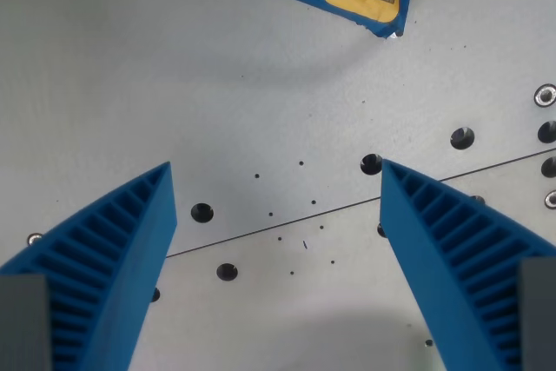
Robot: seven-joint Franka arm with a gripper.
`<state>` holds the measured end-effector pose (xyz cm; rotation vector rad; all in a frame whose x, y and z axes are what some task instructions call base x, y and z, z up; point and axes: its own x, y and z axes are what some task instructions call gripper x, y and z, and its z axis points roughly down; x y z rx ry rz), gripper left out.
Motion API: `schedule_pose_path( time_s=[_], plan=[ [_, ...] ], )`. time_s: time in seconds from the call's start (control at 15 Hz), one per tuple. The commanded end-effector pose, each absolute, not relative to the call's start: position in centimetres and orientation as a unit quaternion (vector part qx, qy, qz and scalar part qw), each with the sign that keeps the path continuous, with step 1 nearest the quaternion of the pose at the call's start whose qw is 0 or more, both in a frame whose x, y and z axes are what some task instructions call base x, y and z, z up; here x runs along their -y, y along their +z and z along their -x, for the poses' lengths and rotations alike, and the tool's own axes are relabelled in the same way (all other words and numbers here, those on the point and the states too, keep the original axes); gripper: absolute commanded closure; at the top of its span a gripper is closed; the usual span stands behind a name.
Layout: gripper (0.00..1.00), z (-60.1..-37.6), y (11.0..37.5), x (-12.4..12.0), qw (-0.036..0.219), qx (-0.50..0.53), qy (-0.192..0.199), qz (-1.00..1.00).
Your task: Move above the blue bag
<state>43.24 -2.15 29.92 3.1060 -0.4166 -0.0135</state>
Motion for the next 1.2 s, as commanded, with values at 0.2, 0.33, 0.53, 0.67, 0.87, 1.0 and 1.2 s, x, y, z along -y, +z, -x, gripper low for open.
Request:
schedule_pose_path(
  time_s=[0.2,0.33,0.53,0.67,0.87,1.0,1.2],
  plan=[
    [0.00,-43.3,30.1,2.2,0.004,0.132,-0.002,-0.991],
    [0.00,-43.3,30.1,2.2,0.004,0.128,-0.001,-0.992],
    [0.00,-43.3,30.0,2.2,0.005,0.112,-0.002,-0.994],
    [0.00,-43.4,29.9,2.2,0.005,0.094,-0.002,-0.996],
    [0.00,-43.6,29.5,2.3,0.007,0.061,0.000,-0.998],
    [0.00,-43.9,29.1,2.3,0.010,0.034,-0.001,-0.999],
    [0.00,-44.3,28.4,2.4,0.014,-0.014,-0.002,-1.000]
  ],
)
